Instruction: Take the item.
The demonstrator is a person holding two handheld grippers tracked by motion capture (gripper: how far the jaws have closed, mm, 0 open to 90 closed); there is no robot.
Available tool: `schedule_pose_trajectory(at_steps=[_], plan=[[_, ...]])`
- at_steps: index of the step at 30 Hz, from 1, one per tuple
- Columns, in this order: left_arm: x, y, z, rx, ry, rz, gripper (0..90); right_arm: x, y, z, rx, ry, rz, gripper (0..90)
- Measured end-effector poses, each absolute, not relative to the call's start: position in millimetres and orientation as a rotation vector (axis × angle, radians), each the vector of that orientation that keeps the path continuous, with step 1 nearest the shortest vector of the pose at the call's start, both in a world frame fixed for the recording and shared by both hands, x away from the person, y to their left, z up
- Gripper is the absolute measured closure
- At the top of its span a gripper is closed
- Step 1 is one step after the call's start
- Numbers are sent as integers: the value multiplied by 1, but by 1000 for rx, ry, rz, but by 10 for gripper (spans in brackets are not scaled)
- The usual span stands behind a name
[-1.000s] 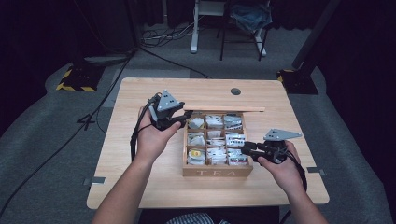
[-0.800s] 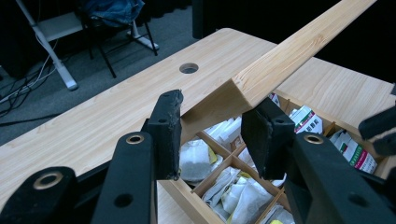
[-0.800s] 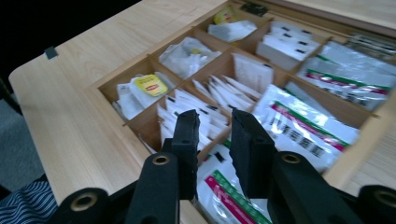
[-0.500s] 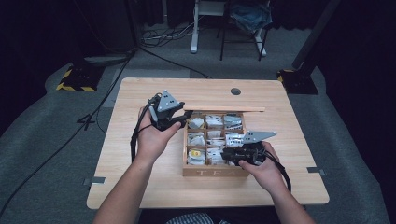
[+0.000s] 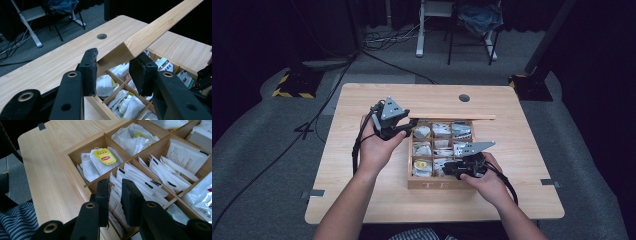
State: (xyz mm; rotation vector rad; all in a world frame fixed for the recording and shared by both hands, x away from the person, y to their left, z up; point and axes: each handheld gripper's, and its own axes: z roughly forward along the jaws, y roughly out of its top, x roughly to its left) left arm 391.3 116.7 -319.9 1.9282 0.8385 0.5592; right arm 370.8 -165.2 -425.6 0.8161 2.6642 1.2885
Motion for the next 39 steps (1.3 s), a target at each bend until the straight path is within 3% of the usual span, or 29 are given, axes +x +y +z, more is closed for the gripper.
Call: schedule_pose_trajectory(at_steps=[30, 39], plan=[[393, 118, -320, 1925, 839, 546, 587, 377, -160, -439, 810, 2698, 1237, 781], [392, 117, -319, 1927, 840, 547, 587, 377, -157, -443, 816, 2716, 1176, 825]])
